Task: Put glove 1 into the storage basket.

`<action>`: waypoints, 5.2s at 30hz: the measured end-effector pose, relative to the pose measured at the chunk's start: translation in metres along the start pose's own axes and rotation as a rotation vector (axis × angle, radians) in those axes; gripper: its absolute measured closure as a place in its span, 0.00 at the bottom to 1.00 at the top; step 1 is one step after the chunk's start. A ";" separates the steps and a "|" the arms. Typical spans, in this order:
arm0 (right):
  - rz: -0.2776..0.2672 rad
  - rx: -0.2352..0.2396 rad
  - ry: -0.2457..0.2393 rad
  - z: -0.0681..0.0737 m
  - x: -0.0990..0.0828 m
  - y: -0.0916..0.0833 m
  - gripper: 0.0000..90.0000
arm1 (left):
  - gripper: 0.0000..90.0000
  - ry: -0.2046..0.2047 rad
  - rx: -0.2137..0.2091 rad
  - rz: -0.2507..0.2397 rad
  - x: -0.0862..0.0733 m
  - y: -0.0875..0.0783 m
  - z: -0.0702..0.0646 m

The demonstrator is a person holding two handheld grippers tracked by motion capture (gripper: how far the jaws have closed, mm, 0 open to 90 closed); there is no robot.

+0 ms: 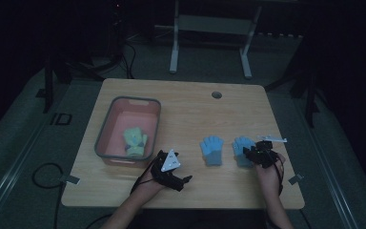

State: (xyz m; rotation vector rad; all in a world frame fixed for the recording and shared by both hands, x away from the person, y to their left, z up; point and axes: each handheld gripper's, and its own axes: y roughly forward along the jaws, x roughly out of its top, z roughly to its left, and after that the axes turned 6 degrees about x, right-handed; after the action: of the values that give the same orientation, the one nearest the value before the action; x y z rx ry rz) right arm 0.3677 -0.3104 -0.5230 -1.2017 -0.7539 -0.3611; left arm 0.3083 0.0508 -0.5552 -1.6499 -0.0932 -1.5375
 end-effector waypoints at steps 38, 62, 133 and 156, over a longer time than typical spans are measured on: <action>0.070 0.222 -0.315 -0.036 -0.005 0.017 0.71 | 0.03 0.004 -0.007 0.004 -0.001 -0.001 -0.001; 0.051 0.167 -0.292 -0.020 0.014 0.003 0.95 | 0.03 0.011 -0.006 0.008 -0.002 0.000 0.000; 0.055 0.370 -0.393 0.066 0.041 0.033 0.81 | 0.05 0.023 -0.052 0.001 0.022 0.005 -0.009; 0.068 0.344 -0.288 0.046 0.061 0.058 0.50 | 0.34 0.320 -0.153 0.023 0.075 0.073 -0.036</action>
State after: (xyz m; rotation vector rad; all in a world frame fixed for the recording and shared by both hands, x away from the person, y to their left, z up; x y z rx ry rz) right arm 0.4320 -0.2398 -0.5138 -0.9590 -0.9769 0.0038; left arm 0.3399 -0.0532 -0.5337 -1.4917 0.2191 -1.8073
